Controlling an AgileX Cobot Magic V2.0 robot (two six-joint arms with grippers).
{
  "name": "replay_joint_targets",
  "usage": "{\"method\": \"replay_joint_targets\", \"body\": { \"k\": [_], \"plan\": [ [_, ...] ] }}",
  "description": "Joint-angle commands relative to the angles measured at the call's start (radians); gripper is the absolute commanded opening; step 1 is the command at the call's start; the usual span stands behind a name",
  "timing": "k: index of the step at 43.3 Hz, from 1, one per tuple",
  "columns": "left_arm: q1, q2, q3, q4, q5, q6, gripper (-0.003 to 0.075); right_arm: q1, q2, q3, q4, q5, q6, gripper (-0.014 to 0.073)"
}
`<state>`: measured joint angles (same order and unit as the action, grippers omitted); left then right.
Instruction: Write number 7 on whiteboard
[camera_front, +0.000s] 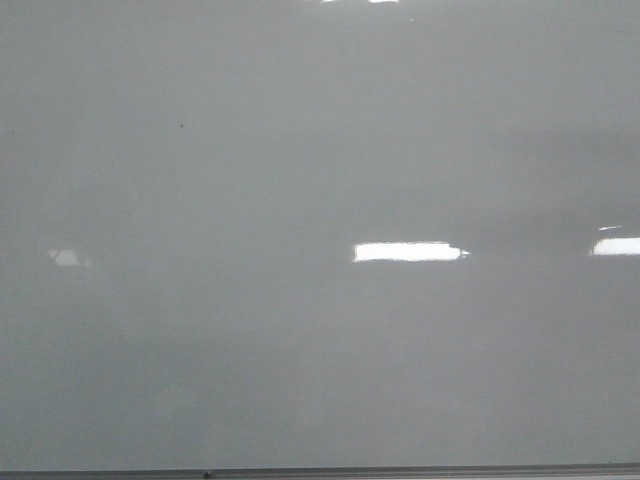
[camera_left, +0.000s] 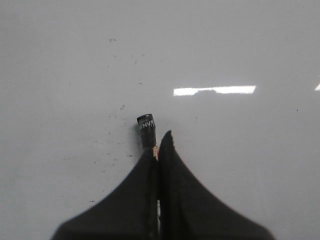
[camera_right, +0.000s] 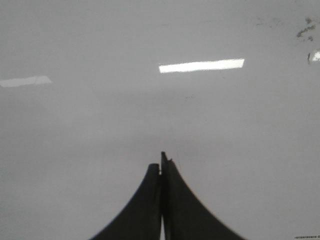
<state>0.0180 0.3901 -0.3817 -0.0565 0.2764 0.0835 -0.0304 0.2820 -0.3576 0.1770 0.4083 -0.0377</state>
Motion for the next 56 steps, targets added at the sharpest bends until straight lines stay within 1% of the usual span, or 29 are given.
{"method": "replay_joint_targets", "body": {
  "k": [1, 3, 5, 6, 7, 8, 9, 12, 14, 16, 19, 25, 29, 31, 35, 41, 44, 47, 56],
  "plan": [
    [0.002, 0.024, -0.037, 0.001, -0.073, -0.006, 0.0002, 0.004, 0.019, -0.039, 0.01, -0.067, -0.003, -0.0027],
    [0.002, 0.024, -0.037, 0.001, -0.073, -0.006, 0.0041, 0.004, 0.019, -0.039, 0.01, -0.067, -0.003, 0.0018],
    [0.002, 0.024, -0.037, 0.001, -0.073, -0.006, 0.0127, 0.004, 0.019, -0.039, 0.01, -0.067, -0.003, 0.0085],
    [0.002, 0.024, -0.037, 0.001, -0.073, -0.006, 0.0191, 0.004, 0.019, -0.039, 0.01, -0.067, -0.003, 0.0141],
    [0.002, 0.024, -0.037, 0.001, -0.071, -0.006, 0.0227, 0.004, 0.019, -0.039, 0.01, -0.067, -0.003, 0.0188],
    [0.002, 0.024, -0.037, 0.001, -0.071, -0.006, 0.0305, 0.004, 0.019, -0.039, 0.01, -0.067, -0.003, 0.0221],
    [0.002, 0.024, -0.037, 0.001, -0.071, -0.006, 0.0367, 0.004, 0.019, -0.039, 0.01, -0.067, -0.003, 0.029],
    [0.002, 0.024, -0.037, 0.001, -0.071, -0.006, 0.0536, 0.004, 0.019, -0.039, 0.01, -0.067, -0.003, 0.0443],
    [0.002, 0.024, -0.037, 0.001, -0.081, -0.006, 0.0628, 0.004, 0.019, -0.039, 0.01, -0.067, -0.003, 0.0533],
    [0.002, 0.024, -0.037, 0.001, -0.095, -0.006, 0.0669, 0.004, 0.019, -0.039, 0.01, -0.067, -0.003, 0.0585],
    [0.002, 0.024, -0.037, -0.004, -0.119, -0.006, 0.0679, 0.004, 0.019, -0.039, 0.01, -0.067, -0.003, 0.0624],
    [0.002, 0.036, -0.037, -0.004, -0.14, -0.006, 0.0669, 0.004, 0.019, -0.039, 0.01, -0.072, -0.003, 0.0623],
    [0.002, 0.101, -0.037, -0.008, -0.102, -0.03, 0.0669, 0.004, 0.019, -0.039, 0.01, -0.072, -0.003, 0.0623],
    [0.008, 0.144, -0.037, -0.008, -0.083, -0.057, 0.0669, 0.004, 0.019, -0.039, 0.01, -0.072, -0.003, 0.0623],
    [0.031, 0.299, -0.064, -0.008, -0.001, -0.134, 0.0669, 0.004, 0.019, -0.039, 0.01, -0.072, -0.003, 0.0623],
    [0.045, 0.513, -0.161, -0.019, 0.114, -0.139, 0.0669, 0.004, 0.019, -0.039, 0.01, -0.07, -0.003, 0.0623],
    [0.04, 0.609, -0.202, -0.019, 0.138, -0.138, 0.0669, 0.004, 0.019, -0.039, 0.01, -0.07, -0.003, 0.0623],
    [0.026, 0.706, -0.24, -0.012, 0.113, -0.136, 0.0669, 0.004, 0.019, -0.039, 0.01, -0.071, -0.003, 0.0623],
    [0.015, 0.933, -0.317, 0.006, -0.037, -0.136, 0.0669, 0.004, 0.019, -0.038, 0.01, -0.071, -0.003, 0.0623]
  ]
}}
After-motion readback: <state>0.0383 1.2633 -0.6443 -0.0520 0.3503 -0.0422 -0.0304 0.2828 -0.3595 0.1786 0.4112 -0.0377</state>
